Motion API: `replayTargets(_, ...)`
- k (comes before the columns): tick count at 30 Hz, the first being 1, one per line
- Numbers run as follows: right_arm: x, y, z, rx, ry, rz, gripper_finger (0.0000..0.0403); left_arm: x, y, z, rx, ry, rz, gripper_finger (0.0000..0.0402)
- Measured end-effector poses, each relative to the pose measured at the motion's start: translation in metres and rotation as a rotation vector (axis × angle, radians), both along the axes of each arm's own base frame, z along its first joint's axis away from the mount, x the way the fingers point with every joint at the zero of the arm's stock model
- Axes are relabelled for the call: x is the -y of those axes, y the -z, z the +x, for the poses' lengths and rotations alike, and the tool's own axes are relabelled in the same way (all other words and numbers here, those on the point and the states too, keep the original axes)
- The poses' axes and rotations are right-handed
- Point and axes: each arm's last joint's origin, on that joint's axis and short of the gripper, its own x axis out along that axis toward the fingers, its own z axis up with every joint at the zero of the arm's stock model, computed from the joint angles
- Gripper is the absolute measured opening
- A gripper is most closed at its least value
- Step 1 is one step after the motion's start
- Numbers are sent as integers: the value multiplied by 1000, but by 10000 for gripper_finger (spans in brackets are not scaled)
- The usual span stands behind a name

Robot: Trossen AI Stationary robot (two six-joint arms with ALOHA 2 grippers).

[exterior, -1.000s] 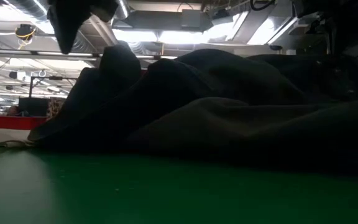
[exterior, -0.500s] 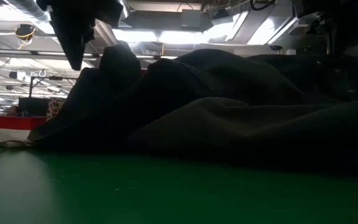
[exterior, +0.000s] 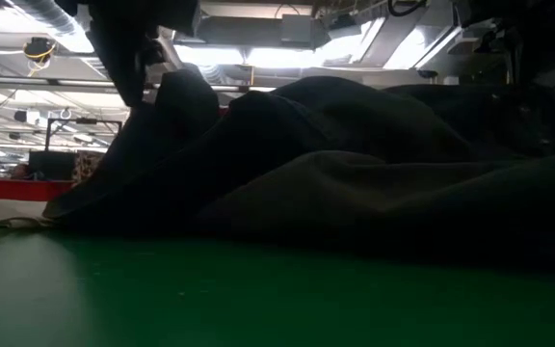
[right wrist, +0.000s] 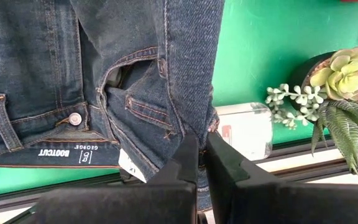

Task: Fold laundry
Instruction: Remove the dark blue pants from the laundry bin

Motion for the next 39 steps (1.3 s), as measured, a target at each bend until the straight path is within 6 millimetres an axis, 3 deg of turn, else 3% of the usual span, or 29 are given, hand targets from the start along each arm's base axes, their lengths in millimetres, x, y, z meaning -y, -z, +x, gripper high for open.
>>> replayTargets(25, 0, 0, 0, 1, -1, 2, 12, 3, 2, 8, 63, 83, -60, 67)
replayTargets(39, 0, 0, 0, 4, -2, 15, 12, 0, 30, 27, -20, 19, -91, 102)
